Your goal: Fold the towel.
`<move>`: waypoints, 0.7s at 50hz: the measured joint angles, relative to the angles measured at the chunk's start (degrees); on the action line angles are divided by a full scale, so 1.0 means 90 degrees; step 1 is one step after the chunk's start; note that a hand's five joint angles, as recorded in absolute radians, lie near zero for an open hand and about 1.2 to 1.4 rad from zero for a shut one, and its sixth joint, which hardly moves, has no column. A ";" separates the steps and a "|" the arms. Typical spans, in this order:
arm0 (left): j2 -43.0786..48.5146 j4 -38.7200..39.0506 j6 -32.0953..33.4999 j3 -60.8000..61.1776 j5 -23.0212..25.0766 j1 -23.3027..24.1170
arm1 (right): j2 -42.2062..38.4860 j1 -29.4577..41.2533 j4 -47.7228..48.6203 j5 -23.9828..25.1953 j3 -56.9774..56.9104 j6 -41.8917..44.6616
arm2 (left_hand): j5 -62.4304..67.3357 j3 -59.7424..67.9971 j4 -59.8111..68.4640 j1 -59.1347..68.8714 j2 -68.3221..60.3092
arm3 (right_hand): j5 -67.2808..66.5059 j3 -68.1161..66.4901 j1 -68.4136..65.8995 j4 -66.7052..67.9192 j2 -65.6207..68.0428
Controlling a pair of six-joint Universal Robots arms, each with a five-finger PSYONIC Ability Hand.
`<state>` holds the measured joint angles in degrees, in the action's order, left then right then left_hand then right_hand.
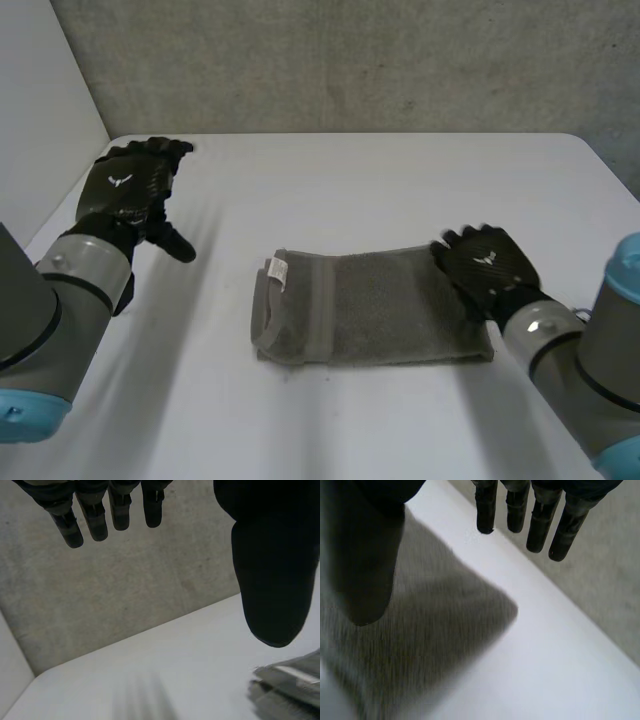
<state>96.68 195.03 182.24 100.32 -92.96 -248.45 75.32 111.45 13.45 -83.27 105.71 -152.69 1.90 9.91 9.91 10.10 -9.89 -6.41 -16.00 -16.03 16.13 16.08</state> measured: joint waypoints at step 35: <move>0.0757 -0.3494 -0.0930 -0.3535 0.0008 0.0951 | -0.0986 0.1308 -0.0007 -0.0239 -0.1496 0.1845 | 0.0000 -0.0016 -0.0019 -0.0001 0.0017 | -0.6576 -0.6744 -0.6136 0.6730 0.6657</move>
<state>103.49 163.58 173.87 68.50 -92.89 -239.89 66.45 123.22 13.38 -85.43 92.25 -136.09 1.90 9.76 9.74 10.10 -9.74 -65.60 -76.70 -71.25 76.71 75.99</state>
